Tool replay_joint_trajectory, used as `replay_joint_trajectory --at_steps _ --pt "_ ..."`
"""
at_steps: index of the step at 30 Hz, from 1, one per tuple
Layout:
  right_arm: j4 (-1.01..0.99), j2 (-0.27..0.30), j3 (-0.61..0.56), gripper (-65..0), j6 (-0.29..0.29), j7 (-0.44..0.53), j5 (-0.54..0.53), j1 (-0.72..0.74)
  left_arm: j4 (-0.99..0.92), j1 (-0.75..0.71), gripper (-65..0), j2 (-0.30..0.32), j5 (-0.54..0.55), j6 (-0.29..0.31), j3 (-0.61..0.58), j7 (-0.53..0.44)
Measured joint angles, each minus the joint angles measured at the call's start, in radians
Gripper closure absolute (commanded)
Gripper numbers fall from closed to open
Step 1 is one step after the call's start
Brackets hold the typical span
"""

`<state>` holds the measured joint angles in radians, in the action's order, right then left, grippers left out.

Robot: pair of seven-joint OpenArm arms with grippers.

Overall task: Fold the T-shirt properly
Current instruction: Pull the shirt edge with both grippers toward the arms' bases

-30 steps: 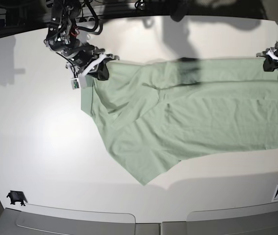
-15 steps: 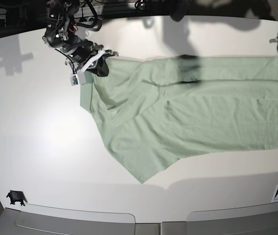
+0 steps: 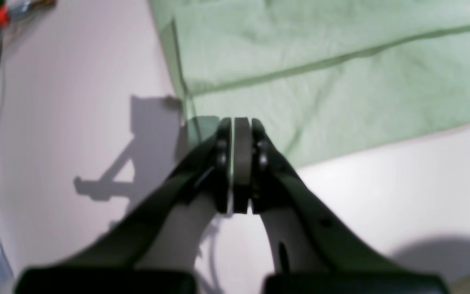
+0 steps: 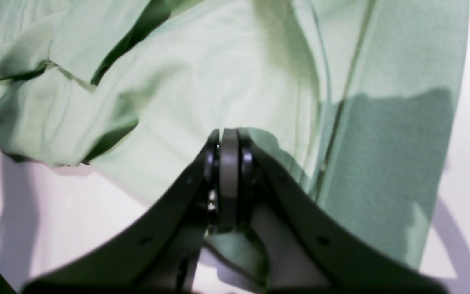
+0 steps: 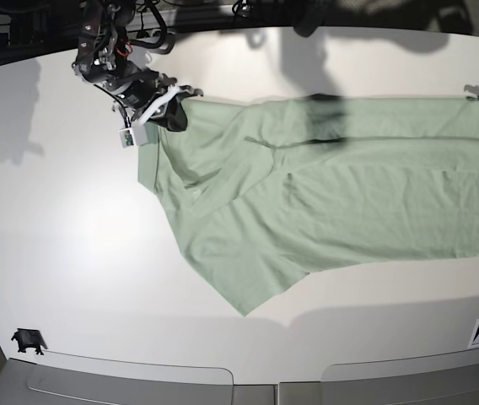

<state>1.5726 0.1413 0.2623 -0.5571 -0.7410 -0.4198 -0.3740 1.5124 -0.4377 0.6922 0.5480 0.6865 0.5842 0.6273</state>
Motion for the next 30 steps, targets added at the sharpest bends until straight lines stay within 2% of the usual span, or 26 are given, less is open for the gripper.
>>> replay_joint_trajectory --at_steps 5,14,18,23,26,30 --pt "0.000 0.000 0.000 0.0 -0.011 0.000 0.000 0.000 -0.116 0.104 0.0 0.006 -0.066 -0.023 -0.115 -0.042" --pt "0.000 0.000 0.000 0.0 -0.011 0.000 0.000 0.000 -0.360 0.255 0.0 0.007 -0.051 -0.030 -0.227 -0.057" --pt "0.000 0.000 0.000 0.0 -0.011 0.000 0.000 0.000 -0.413 0.258 0.0 0.012 -0.021 -0.030 -0.230 -0.031" --pt "0.000 0.001 0.000 0.0 -0.011 -0.015 -0.001 0.000 -0.413 0.234 0.0 0.020 0.082 -0.027 -0.224 0.117" --pt "0.008 0.010 0.000 0.0 -0.012 -0.035 -0.007 0.000 -0.413 0.183 0.0 0.026 0.172 -0.027 -0.222 0.119" --pt "0.041 0.049 -0.003 0.0 -0.012 -0.074 -0.033 -0.001 -0.408 0.129 0.0 0.032 0.210 -0.023 -0.218 0.099"
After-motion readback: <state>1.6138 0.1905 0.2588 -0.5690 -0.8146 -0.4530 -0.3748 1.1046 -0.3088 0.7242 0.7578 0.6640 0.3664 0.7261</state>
